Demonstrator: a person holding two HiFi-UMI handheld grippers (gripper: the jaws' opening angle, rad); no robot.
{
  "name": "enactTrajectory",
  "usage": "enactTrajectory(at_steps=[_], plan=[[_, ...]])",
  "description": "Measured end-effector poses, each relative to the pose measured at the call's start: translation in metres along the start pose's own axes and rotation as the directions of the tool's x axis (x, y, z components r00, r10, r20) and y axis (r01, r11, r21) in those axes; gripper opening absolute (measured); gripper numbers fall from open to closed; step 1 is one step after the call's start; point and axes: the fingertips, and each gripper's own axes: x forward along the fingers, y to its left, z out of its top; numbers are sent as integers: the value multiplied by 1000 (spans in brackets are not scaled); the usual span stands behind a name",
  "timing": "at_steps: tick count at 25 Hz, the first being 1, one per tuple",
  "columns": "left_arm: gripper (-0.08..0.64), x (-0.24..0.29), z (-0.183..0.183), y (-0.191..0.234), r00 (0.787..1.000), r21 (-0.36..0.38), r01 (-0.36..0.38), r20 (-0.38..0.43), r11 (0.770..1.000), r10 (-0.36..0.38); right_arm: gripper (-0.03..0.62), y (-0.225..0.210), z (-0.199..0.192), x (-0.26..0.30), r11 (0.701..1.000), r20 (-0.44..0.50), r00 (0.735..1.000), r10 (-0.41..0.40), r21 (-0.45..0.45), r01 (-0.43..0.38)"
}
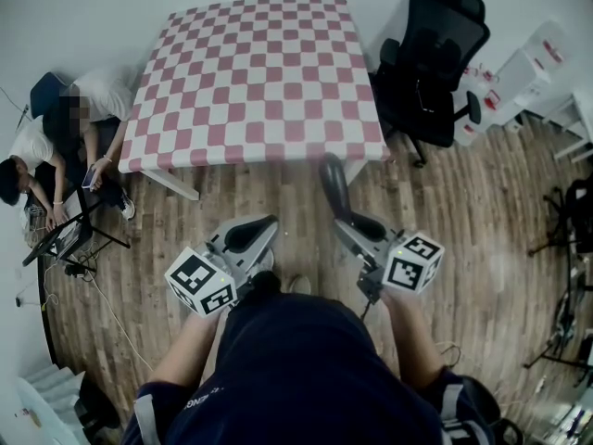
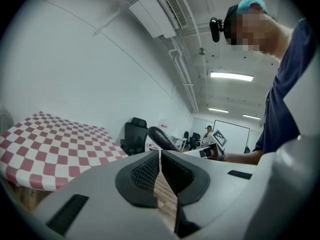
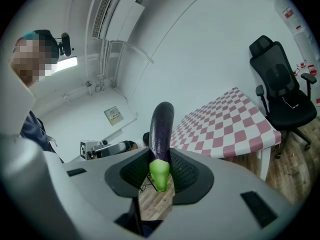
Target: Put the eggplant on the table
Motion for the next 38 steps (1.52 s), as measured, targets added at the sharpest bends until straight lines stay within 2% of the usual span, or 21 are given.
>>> enactTrajectory(at_steps=[5,11,23,29,38], plan=[[35,16,-1,19,1000,-8,5,1,1000,-5,127,-19,3,13,1000,-13,1000,-5,10,5],[35,41,6,64,1000,-31,20,2,999,-20,126,-52,22,45,999,-29,999,-40,33,41],[35,74,41,219,999,-72,33,-23,997,-35,126,-110,78,182,993,-66,994,-83,79,88],[35,85,66,301,998,-66,53,-40,996,-56,126,-147,115,251,980,-82,983,-164,101,172],[35,98,74,365,994,-61,77,-72,995,-81,126,-177,140,303,965,-105,969,-223,117,235]])
